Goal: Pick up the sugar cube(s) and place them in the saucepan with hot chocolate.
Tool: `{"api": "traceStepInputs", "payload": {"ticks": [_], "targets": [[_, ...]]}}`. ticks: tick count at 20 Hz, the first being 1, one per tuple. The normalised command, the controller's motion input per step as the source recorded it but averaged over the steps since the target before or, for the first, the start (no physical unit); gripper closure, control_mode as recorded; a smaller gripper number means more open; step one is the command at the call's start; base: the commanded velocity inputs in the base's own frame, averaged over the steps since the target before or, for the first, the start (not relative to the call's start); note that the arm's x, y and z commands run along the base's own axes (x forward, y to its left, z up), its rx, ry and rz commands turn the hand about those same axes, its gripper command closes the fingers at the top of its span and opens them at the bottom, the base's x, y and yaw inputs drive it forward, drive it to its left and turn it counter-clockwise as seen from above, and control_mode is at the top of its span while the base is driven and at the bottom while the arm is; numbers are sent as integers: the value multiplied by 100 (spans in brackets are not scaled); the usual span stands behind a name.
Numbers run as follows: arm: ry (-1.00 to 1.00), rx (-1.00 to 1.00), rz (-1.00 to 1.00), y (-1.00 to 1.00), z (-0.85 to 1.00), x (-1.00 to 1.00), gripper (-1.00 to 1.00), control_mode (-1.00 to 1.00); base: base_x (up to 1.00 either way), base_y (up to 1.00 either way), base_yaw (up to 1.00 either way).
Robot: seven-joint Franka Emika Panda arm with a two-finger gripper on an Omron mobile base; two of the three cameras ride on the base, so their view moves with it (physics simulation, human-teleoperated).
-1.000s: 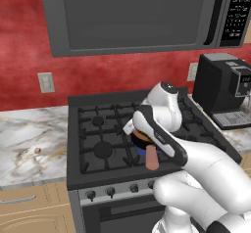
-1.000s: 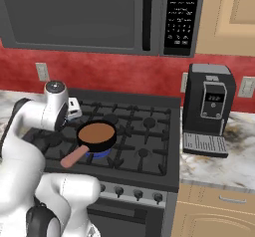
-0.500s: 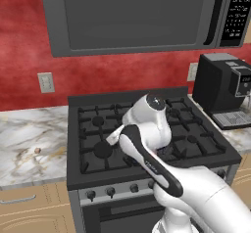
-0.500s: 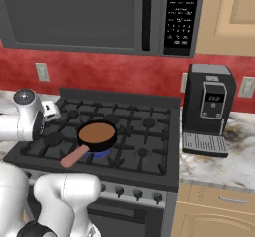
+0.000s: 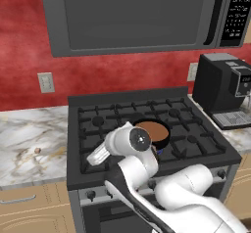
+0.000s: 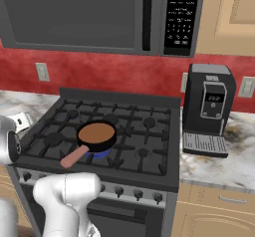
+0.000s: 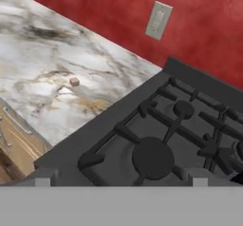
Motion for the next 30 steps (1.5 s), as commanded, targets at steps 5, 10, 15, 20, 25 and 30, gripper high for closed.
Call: {"api": "traceStepInputs", "payload": {"ticks": [5,10,15,20,25,30], "targets": [[5,-2,-5,72,8,-6,-100,-100,0,0,0],[42,-1,-1,23,42,0,-100,-100,0,0,0],[49,0,0,0,16,0,-100,-100,0,0,0],[14,0,0,0,-31,0,-100,-100,0,0,0],[5,-5,0,16,-26,9,-100,-100,0,0,0],[4,-11,-3,52,-8,20,-100,-100,0,0,0]]}}
